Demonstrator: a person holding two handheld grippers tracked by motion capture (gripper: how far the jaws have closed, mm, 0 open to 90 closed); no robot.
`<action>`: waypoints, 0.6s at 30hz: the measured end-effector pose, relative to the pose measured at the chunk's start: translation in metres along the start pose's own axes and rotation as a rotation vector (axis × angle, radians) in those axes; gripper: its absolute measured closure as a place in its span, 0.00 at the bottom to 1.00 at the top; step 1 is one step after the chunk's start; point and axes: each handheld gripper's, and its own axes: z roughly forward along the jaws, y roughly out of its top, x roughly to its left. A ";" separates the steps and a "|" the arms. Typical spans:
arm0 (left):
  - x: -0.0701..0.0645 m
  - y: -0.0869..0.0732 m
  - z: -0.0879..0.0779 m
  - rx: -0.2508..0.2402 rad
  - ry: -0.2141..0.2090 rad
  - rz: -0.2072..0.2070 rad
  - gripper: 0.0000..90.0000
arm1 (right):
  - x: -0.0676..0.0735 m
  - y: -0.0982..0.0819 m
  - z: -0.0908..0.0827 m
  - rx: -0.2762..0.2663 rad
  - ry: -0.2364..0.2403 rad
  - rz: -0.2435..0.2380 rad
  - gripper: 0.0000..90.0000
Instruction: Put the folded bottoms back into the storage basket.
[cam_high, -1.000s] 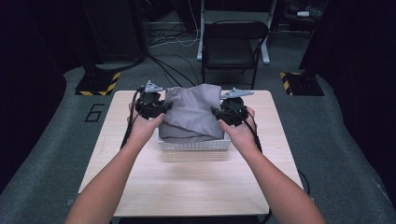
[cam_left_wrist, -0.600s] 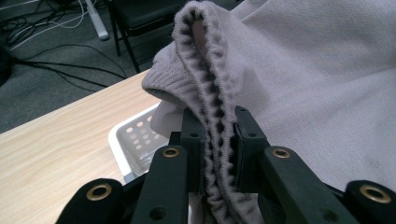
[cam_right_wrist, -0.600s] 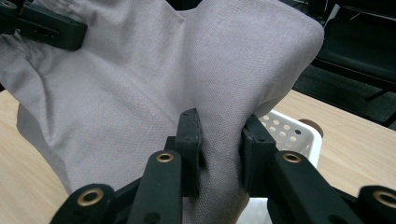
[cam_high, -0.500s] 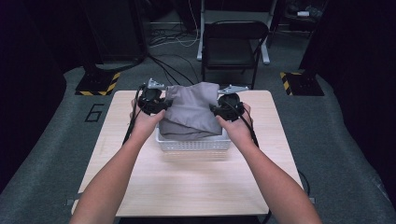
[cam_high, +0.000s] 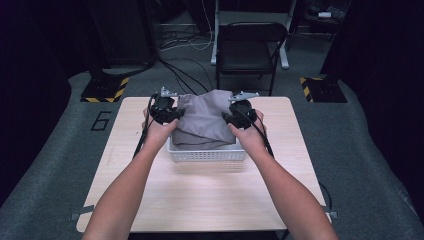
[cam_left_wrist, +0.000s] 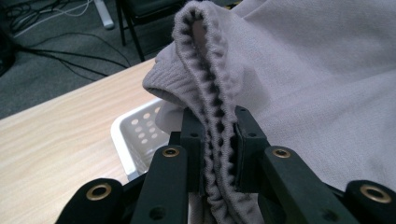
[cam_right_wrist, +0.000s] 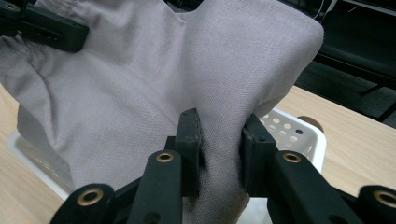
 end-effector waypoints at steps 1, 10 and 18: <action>0.001 -0.001 0.001 0.007 0.000 0.001 0.86 | 0.001 -0.001 0.002 0.007 -0.004 0.000 0.80; -0.002 -0.016 0.016 0.031 0.010 -0.015 0.86 | 0.001 -0.010 0.016 0.042 -0.012 0.010 0.80; -0.007 -0.026 0.032 0.066 0.017 -0.023 0.86 | -0.003 -0.025 0.030 0.086 -0.027 0.044 0.80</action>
